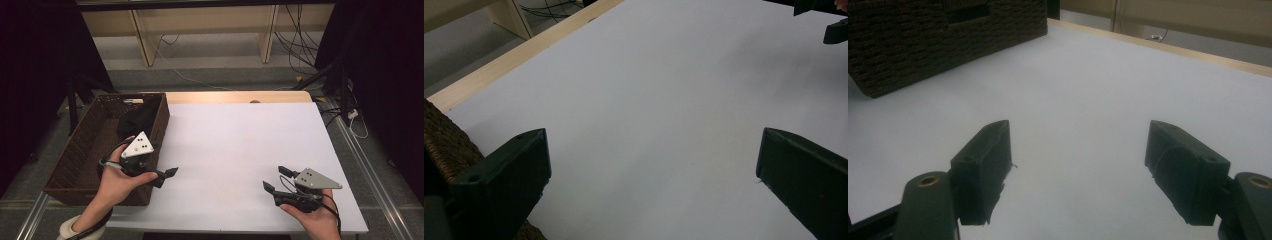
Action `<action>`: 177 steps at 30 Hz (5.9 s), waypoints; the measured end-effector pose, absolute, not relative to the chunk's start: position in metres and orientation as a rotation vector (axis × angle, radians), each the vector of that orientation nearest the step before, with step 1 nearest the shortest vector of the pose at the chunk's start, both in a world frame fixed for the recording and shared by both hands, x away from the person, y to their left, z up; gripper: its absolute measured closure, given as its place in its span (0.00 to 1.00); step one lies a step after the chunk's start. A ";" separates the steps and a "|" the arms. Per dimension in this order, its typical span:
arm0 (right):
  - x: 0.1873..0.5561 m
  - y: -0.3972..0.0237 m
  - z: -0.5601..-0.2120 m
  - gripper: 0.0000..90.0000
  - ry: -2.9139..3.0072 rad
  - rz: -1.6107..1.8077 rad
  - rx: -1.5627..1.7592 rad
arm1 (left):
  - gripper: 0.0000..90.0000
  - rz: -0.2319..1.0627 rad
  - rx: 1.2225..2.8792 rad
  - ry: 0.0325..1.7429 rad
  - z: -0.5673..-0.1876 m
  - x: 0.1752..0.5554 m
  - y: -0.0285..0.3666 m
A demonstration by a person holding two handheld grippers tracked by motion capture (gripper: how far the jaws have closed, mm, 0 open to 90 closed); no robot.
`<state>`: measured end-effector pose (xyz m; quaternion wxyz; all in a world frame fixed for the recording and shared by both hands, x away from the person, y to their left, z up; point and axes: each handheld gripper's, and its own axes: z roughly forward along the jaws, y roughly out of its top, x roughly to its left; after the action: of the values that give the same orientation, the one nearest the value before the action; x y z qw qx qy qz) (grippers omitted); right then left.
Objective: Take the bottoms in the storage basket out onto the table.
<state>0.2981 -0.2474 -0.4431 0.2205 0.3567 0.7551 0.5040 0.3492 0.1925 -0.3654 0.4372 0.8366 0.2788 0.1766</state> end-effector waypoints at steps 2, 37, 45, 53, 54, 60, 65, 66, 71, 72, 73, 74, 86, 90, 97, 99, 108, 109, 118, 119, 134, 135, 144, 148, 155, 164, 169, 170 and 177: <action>0.299 -0.248 -0.444 0.30 2.086 1.398 0.987 | 0.01 0.442 2.081 0.696 -0.364 0.349 0.192; 0.300 -0.242 -0.444 0.28 2.079 1.341 0.976 | 0.00 0.587 2.053 0.841 -0.347 0.413 0.240; 0.300 -0.242 -0.445 0.28 2.089 1.331 0.975 | 0.00 0.595 2.074 0.905 -0.352 0.445 0.247; 0.300 -0.242 -0.445 0.28 2.090 1.329 0.975 | 0.00 0.633 2.121 1.035 -0.366 0.491 0.270; 0.300 -0.242 -0.445 0.28 2.090 1.328 0.974 | 0.00 0.633 2.121 1.035 -0.366 0.491 0.270; 0.301 -0.242 -0.445 0.28 2.092 1.327 0.974 | 0.05 0.622 2.133 1.136 -0.385 0.526 0.284; 0.301 -0.241 -0.446 0.28 2.096 1.328 0.973 | 0.06 0.597 2.159 1.173 -0.402 0.546 0.287; 0.301 -0.241 -0.446 0.28 2.095 1.330 0.975 | 0.06 0.598 2.161 1.179 -0.404 0.550 0.287; 0.301 -0.241 -0.446 0.28 2.096 1.330 0.978 | 0.13 0.638 2.177 1.216 -0.411 0.564 0.285; 0.301 -0.241 -0.446 0.28 2.096 1.329 0.978 | 0.14 0.633 2.185 1.213 -0.412 0.567 0.283; 0.301 -0.241 -0.446 0.28 2.097 1.329 0.978 | 0.15 0.620 2.191 1.210 -0.413 0.569 0.282; 0.301 -0.241 -0.446 0.28 2.098 1.328 0.978 | 0.17 0.613 2.187 1.219 -0.414 0.570 0.282; 0.301 -0.241 -0.447 0.28 2.114 1.312 0.979 | 0.28 0.596 2.273 1.249 -0.434 0.580 0.273; 0.302 -0.240 -0.448 0.28 2.116 1.306 0.980 | 0.40 0.572 2.272 1.272 -0.438 0.580 0.273; 0.302 -0.240 -0.449 0.28 2.127 1.300 0.980 | 0.78 0.563 2.218 1.287 -0.434 0.578 0.275; 0.302 -0.240 -0.449 0.28 2.128 1.301 0.980 | 0.88 0.579 2.201 1.262 -0.431 0.577 0.275; 0.303 -0.240 -0.450 0.28 2.133 1.301 0.985 | 0.94 0.561 2.101 1.223 -0.419 0.568 0.280; 0.302 -0.240 -0.450 0.28 2.132 1.300 0.984 | 0.94 0.561 2.078 1.227 -0.417 0.567 0.282; 0.302 -0.240 -0.449 0.28 2.128 1.299 0.979 | 0.94 0.620 1.969 1.196 -0.395 0.545 0.290; 0.303 -0.240 -0.449 0.28 2.126 1.300 0.980 | 0.94 0.627 1.957 1.186 -0.391 0.542 0.290; 0.302 -0.240 -0.449 0.28 2.123 1.299 0.980 | 0.94 0.743 1.814 1.110 -0.359 0.493 0.288; 0.302 -0.240 -0.449 0.28 2.123 1.299 0.980 | 0.94 0.740 1.801 1.111 -0.360 0.492 0.288; 0.302 -0.242 -0.449 0.29 2.119 1.308 0.984 | 0.94 0.799 1.740 1.085 -0.363 0.482 0.289; 0.303 -0.242 -0.450 0.29 2.117 1.322 0.989 | 0.94 0.792 1.723 1.078 -0.360 0.478 0.290; 0.303 -0.242 -0.449 0.28 2.118 1.334 0.991 | 0.94 0.808 1.700 1.072 -0.353 0.473 0.292; 0.303 -0.242 -0.449 0.28 2.121 1.329 0.987 | 0.94 0.821 1.688 1.061 -0.347 0.470 0.291; 0.303 -0.242 -0.449 0.28 2.119 1.334 0.988 | 0.94 0.825 1.670 1.053 -0.341 0.466 0.291; 0.303 -0.242 -0.449 0.28 2.120 1.335 0.987 | 0.94 0.827 1.666 1.051 -0.340 0.466 0.291; 0.303 -0.242 -0.450 0.28 2.122 1.331 0.984 | 0.94 0.833 1.633 1.045 -0.331 0.461 0.293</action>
<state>0.3028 -0.2416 -0.4495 0.2231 0.3565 0.7686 0.4820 0.4607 0.2926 -0.3310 0.4932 0.6733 0.4307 0.3434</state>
